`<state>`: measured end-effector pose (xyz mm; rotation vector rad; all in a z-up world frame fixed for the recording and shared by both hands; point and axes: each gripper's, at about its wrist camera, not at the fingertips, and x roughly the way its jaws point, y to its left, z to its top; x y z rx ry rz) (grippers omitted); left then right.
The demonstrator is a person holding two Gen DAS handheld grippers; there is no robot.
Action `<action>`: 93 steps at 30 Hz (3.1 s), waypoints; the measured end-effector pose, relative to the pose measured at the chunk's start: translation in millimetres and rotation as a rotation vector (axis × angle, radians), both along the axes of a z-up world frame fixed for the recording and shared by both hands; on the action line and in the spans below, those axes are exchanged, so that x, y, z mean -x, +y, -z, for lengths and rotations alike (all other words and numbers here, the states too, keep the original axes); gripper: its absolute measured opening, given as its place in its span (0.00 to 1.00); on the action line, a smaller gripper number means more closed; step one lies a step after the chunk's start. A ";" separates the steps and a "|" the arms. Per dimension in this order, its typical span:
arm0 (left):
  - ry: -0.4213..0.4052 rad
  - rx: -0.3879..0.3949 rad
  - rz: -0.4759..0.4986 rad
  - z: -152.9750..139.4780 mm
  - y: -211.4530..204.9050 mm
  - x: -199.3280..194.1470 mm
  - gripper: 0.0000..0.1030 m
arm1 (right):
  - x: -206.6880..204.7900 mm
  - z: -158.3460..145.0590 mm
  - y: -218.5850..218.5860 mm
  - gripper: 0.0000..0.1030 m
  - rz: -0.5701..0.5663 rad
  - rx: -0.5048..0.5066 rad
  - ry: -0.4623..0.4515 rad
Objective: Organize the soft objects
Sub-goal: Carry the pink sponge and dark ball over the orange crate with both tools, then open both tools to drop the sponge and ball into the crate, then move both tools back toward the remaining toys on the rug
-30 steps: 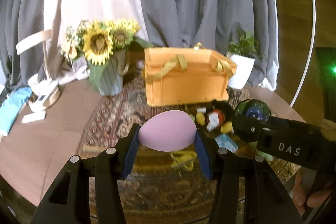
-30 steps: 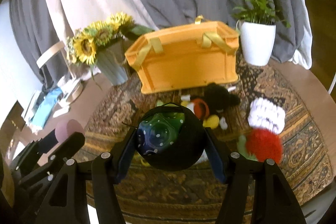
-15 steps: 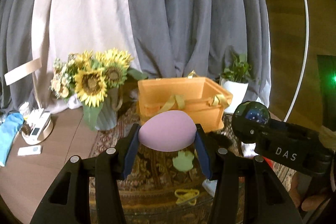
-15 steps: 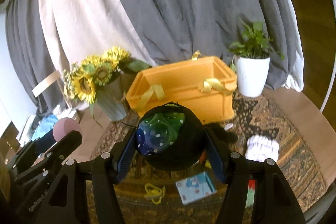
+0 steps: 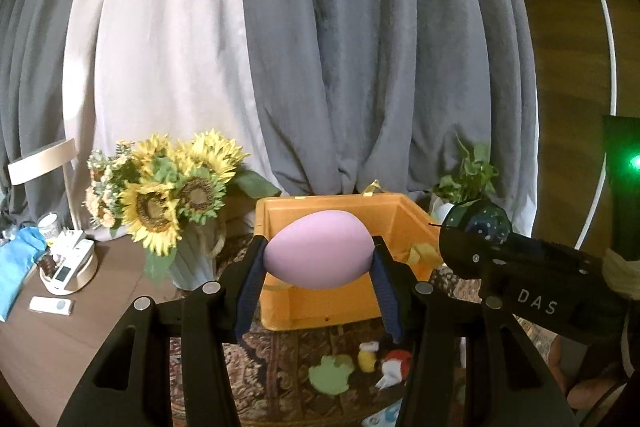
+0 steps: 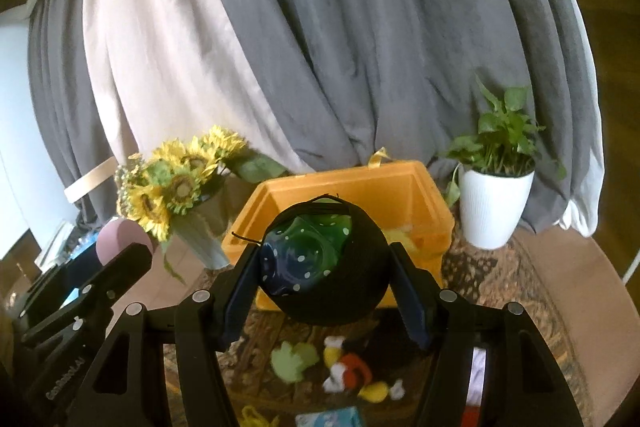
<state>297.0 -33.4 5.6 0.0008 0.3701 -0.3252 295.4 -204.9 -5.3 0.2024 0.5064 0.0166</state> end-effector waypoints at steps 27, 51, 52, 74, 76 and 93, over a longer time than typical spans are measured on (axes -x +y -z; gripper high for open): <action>0.066 -0.055 0.032 0.7 -49.0 -128.9 0.49 | -116.0 -3.6 -44.3 0.62 0.052 -0.012 0.061; 0.329 -0.104 0.068 69.2 -77.0 -219.8 0.50 | -210.4 64.3 -57.7 0.62 0.051 -0.004 0.298; 0.341 -0.105 0.067 71.9 -77.6 -221.5 0.50 | -211.9 66.2 -58.1 0.62 0.052 -0.005 0.305; 0.310 -0.120 0.020 60.0 -69.7 -207.0 0.68 | -200.5 54.4 -63.6 0.67 0.136 0.042 0.291; 0.285 -0.112 0.017 53.2 -67.3 -199.2 0.69 | -195.3 49.1 -62.0 0.67 0.142 0.045 0.279; 0.153 -0.090 -0.027 10.2 -47.1 -111.1 0.77 | -111.9 4.1 -48.1 0.71 0.196 0.070 0.148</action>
